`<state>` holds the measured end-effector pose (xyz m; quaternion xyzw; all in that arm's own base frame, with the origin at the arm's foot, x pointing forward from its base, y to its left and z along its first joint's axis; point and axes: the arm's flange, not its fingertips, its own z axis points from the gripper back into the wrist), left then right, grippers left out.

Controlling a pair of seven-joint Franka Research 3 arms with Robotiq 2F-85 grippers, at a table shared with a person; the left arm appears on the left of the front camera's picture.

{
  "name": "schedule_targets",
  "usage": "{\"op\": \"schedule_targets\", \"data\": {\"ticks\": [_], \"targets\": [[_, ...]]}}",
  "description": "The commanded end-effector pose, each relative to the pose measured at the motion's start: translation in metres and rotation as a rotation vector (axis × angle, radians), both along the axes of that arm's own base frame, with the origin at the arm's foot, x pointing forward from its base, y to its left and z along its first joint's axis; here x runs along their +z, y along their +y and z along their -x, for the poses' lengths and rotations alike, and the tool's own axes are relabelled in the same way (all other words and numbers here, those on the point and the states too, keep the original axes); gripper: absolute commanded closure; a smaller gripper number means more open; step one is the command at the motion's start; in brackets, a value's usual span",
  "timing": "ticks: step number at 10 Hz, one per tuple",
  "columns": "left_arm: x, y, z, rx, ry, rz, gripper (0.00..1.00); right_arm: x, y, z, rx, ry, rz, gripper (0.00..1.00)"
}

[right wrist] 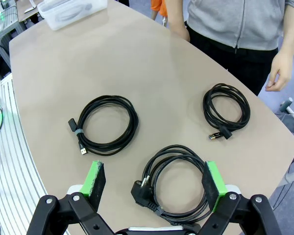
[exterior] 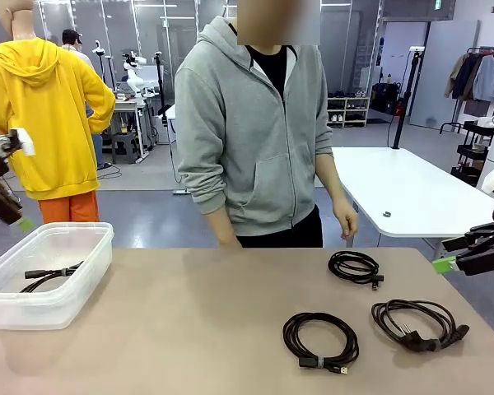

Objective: Organize and store the cables.
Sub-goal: Place the Power Cable into the Organizing box.

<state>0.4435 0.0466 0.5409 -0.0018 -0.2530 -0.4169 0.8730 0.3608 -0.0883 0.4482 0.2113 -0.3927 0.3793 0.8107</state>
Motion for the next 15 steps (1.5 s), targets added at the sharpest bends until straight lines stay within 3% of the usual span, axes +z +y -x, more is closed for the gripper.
{"op": "schedule_targets", "data": {"ticks": [1,3,4,6,7,15], "targets": [[-0.009,0.006,0.051,0.003,-0.067,0.089,0.18,0.003,0.001,0.0,-0.011,0.02,-0.01,0.0],[-0.011,0.034,0.1,-0.091,-0.18,0.128,0.18,0.003,0.001,0.0,-0.011,0.02,-0.01,0.0],[-0.009,0.05,0.12,-0.109,-0.172,0.161,0.18,0.003,0.001,0.0,-0.011,0.02,-0.01,0.0],[-0.018,0.044,0.103,-0.2,-0.176,0.207,0.18,0.003,0.001,0.0,-0.011,0.02,-0.01,0.0],[-0.004,0.049,0.114,-0.091,-0.175,0.152,0.18,0.003,0.001,0.0,-0.011,0.02,-0.01,0.0],[-0.004,0.049,0.114,-0.091,-0.175,0.152,0.18,0.003,0.001,0.0,-0.011,0.02,-0.01,0.0]]}}
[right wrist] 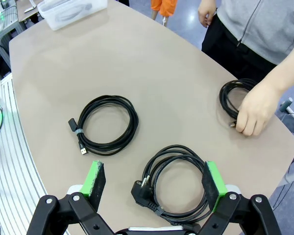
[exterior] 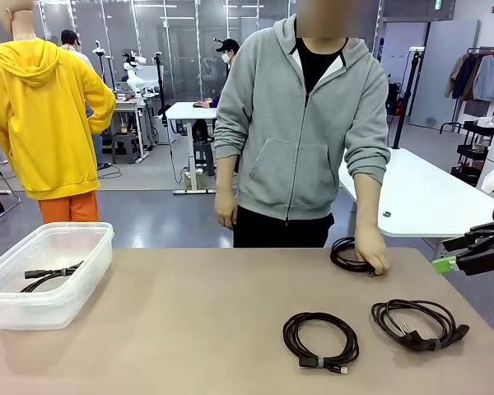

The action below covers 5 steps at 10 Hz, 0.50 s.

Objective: Organize and store the cables.
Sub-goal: Place the Power Cable into the Organizing box.

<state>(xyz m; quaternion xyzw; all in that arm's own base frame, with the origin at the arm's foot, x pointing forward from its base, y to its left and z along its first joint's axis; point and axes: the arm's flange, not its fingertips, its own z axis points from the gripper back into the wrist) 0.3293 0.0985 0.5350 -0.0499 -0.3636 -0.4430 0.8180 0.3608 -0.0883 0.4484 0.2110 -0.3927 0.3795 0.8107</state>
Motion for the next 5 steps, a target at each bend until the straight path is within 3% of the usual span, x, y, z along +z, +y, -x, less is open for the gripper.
{"op": "schedule_targets", "data": {"ticks": [1,5], "targets": [[0.0014,-0.0031,-0.0006,0.025,0.008,-0.01,0.18,0.0027,0.0006,0.0002,-0.011,0.02,-0.011,0.0],[0.0014,-0.0031,-0.0006,0.025,0.008,-0.01,0.18,0.0027,0.0006,0.0002,-0.011,0.02,-0.011,0.0]]}}
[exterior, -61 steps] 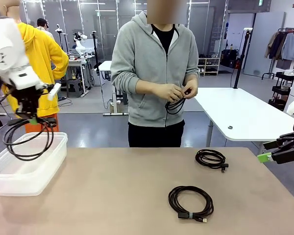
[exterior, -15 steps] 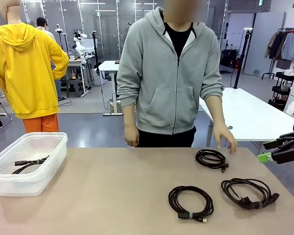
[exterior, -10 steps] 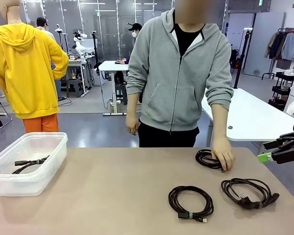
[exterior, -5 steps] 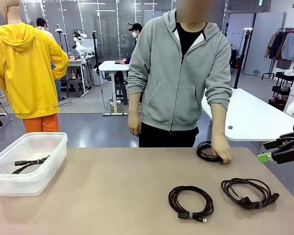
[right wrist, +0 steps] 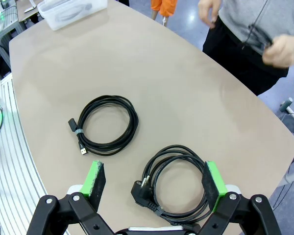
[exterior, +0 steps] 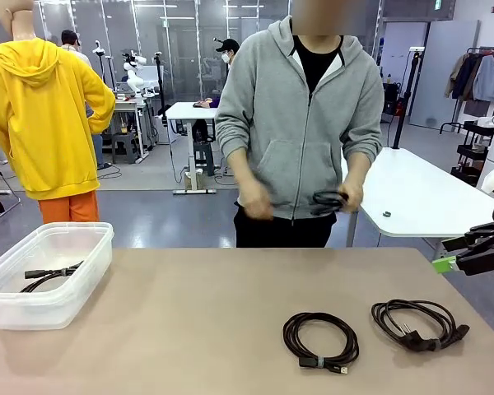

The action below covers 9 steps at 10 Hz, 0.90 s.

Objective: Organize and store the cables.
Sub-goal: Place the Power Cable into the Organizing box.

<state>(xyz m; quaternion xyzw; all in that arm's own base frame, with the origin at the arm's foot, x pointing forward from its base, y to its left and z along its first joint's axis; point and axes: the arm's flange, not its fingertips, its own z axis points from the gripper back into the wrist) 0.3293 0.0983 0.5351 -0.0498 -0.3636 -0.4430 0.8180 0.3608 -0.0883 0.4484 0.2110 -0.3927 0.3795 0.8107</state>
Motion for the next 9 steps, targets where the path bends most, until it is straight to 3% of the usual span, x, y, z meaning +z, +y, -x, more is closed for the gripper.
{"op": "schedule_targets", "data": {"ticks": [1,2,3,5,6,7,9], "targets": [[0.001,-0.003,-0.001,0.025,0.008,-0.01,0.18,0.003,0.001,0.0,-0.011,0.02,-0.011,0.0],[0.001,-0.003,-0.001,0.025,0.008,-0.01,0.18,0.0,0.0,0.0,0.0,0.0,0.0,0.0],[0.001,-0.003,-0.001,0.025,0.008,-0.01,0.18,0.006,-0.002,-0.009,-0.022,-0.003,0.206,0.0],[0.001,-0.003,-0.001,0.025,0.008,-0.01,0.18,0.014,0.012,-0.023,0.322,-0.031,0.475,0.0],[0.001,-0.003,-0.001,0.025,0.008,-0.01,0.18,0.005,0.024,-0.03,0.406,-0.022,0.635,0.0],[0.001,-0.003,-0.001,0.025,0.008,-0.01,0.18,-0.002,0.031,-0.032,0.455,0.018,0.71,0.0],[0.001,-0.003,-0.001,0.025,0.008,-0.01,0.18,-0.011,0.048,-0.026,0.54,0.017,0.685,0.0]]}}
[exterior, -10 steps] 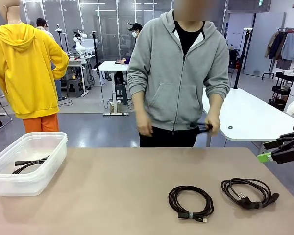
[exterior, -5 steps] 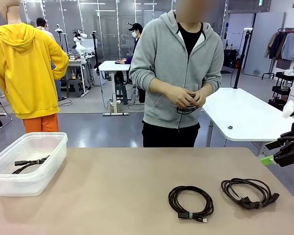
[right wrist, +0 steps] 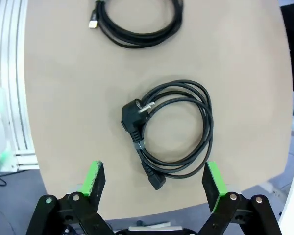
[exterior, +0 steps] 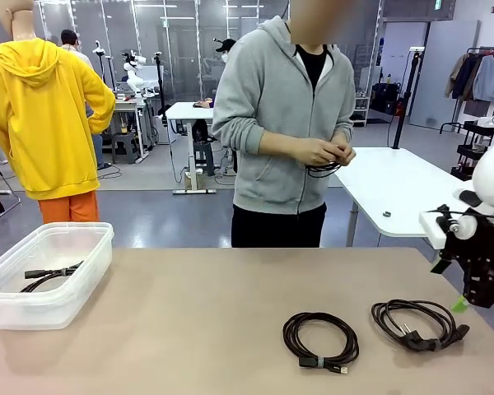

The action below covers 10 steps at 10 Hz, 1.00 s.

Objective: Organize and store the cables.
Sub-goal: Place the Power Cable into the Organizing box.

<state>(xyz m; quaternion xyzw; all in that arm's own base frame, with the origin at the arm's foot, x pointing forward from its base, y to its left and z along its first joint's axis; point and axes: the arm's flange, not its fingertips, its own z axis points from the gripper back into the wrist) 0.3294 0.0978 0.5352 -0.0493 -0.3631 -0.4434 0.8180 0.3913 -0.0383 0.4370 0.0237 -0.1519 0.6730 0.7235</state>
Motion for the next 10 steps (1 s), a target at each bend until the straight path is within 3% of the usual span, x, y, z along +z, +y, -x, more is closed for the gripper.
{"op": "schedule_targets", "data": {"ticks": [1,2,4,6,10], "targets": [[0.001,-0.002,0.0,0.025,0.008,-0.008,0.18,0.021,-0.011,0.008,-0.041,-0.056,-0.191,0.0],[0.001,-0.002,0.0,0.025,0.008,-0.008,0.18,0.0,0.0,0.0,0.0,0.0,0.0,0.0],[0.001,-0.002,0.0,0.025,0.008,-0.008,0.18,0.007,0.001,0.002,-0.005,-0.019,-0.046,0.0],[0.001,-0.002,0.0,0.025,0.008,-0.008,0.18,-0.025,0.007,-0.001,0.046,0.001,-0.001,0.0],[0.001,-0.002,0.0,0.025,0.008,-0.008,0.18,-0.084,0.011,-0.003,0.031,0.079,0.06,0.0]]}}
